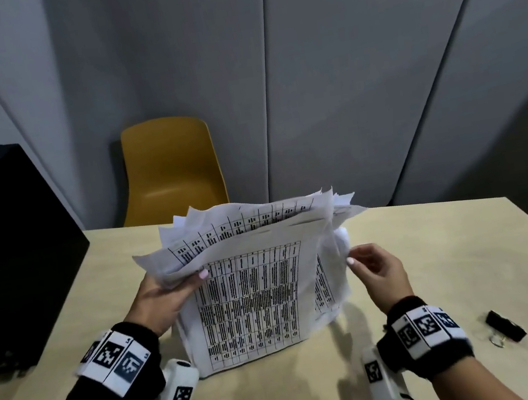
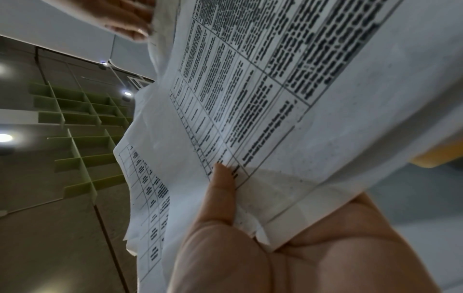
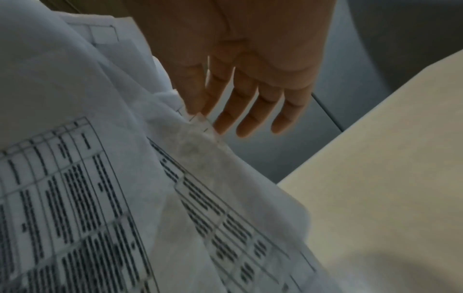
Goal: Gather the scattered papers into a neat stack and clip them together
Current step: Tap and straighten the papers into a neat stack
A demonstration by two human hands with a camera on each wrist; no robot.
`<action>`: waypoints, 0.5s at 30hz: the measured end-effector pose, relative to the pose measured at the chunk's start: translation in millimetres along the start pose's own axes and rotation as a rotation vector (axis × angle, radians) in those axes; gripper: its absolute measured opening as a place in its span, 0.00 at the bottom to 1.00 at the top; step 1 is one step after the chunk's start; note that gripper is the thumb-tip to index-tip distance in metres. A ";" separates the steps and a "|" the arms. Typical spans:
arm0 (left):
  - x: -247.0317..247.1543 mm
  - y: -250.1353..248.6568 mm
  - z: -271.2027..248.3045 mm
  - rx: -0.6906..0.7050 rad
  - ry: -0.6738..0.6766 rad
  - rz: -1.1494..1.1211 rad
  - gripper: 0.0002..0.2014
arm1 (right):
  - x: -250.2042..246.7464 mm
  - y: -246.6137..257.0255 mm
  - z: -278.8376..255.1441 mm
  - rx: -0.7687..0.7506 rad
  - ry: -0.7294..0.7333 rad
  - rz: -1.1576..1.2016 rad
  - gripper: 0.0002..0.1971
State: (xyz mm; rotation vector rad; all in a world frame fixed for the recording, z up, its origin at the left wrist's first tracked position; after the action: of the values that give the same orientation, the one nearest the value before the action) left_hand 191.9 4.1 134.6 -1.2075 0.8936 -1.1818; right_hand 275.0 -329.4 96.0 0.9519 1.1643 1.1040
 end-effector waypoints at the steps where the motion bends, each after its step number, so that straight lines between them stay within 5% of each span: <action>1: 0.5 0.5 0.4 0.003 0.004 0.007 0.10 | -3.0 7.1 1.2 -0.028 -0.017 0.029 0.13; 4: 3.1 -3.0 1.8 0.029 0.012 0.020 0.18 | -11.0 37.5 -0.6 -0.159 -0.029 0.079 0.19; 7: 6.5 -10.6 0.8 0.072 0.048 -0.009 0.09 | -12.4 86.4 -9.6 -0.349 -0.029 0.053 0.21; 9: 7.9 -13.1 0.3 0.085 0.072 0.011 0.25 | -12.7 129.3 -17.1 -0.498 -0.057 -0.008 0.16; 12: 4.1 -10.9 3.3 0.067 0.038 0.032 0.34 | -6.2 202.5 -31.4 -0.740 -0.050 -0.147 0.12; 15: 5.6 -9.4 3.6 0.030 0.035 0.007 0.22 | 26.8 254.1 -44.7 -0.918 0.094 -0.426 0.11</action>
State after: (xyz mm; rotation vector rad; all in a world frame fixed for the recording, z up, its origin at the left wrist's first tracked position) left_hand 194.7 -0.1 144.9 -1.1616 0.9033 -1.2098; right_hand 192.6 -248.8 328.4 -0.0592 0.7355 1.1532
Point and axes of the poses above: each hand's wrist, its own z-axis towards the middle knuckle, its own x-axis out of the palm, y = z × x, the point moved 10 cm from there along z, towards the middle knuckle
